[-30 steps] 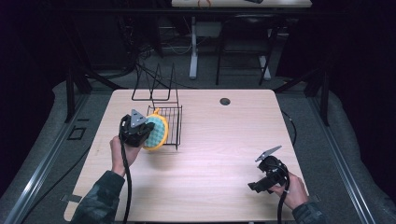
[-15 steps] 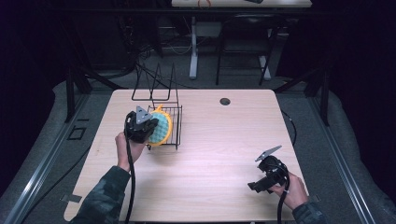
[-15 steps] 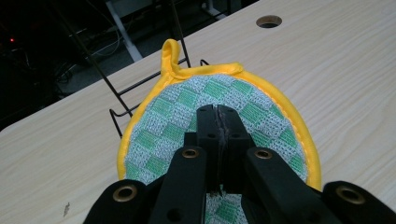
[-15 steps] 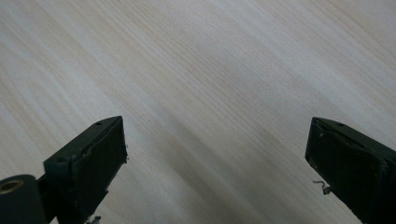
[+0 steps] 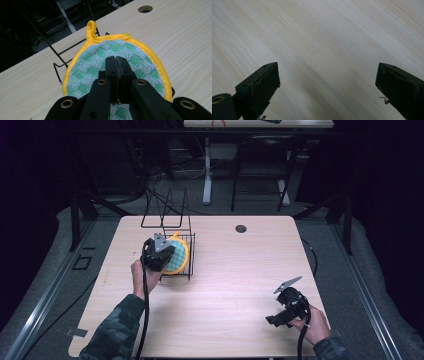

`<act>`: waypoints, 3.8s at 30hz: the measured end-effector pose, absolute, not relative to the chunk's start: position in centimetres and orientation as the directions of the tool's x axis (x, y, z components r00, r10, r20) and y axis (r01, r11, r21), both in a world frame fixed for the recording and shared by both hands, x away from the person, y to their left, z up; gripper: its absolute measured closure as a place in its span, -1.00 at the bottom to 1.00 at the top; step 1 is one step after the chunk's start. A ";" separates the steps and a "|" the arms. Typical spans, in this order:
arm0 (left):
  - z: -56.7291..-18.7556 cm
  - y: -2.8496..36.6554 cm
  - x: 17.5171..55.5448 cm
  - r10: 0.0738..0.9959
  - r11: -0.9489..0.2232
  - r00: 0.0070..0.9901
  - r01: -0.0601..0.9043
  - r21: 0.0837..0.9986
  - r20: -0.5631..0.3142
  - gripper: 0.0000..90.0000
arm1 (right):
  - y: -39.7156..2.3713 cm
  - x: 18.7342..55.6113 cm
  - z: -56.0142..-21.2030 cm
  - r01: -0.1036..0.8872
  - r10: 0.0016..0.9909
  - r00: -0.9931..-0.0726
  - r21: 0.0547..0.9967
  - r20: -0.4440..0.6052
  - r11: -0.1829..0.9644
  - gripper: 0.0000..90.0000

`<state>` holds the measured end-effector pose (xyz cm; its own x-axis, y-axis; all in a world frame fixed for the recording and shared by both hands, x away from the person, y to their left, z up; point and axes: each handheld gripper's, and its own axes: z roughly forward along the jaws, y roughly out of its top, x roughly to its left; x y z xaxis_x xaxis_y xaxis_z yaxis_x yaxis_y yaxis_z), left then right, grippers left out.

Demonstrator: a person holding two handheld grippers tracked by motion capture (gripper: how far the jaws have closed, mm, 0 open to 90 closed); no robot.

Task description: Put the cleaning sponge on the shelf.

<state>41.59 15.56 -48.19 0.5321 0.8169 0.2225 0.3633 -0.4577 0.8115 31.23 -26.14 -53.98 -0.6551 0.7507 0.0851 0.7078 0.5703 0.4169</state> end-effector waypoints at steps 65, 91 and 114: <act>-51.1 15.1 44.2 0.846 -0.422 0.518 0.502 0.755 0.129 -0.59 | -26.3 31.0 -53.8 0.703 0.750 -0.655 0.436 0.088 0.562 -0.89; -49.2 18.7 38.4 0.854 -0.404 0.506 0.497 0.768 0.121 -0.88 | -26.4 30.9 -53.5 0.697 0.753 -0.652 0.460 0.089 0.550 -0.91; -48.9 24.4 33.8 0.895 -0.356 0.433 0.555 0.752 0.104 -0.99 | -26.7 30.7 -53.2 0.698 0.766 -0.639 0.477 0.076 0.535 -0.92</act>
<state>33.78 24.37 -48.91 0.4335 0.8952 0.1036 0.5550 -0.3557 0.7520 30.71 -26.66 -53.24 -0.6386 0.7658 0.0759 0.6977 0.5347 0.4768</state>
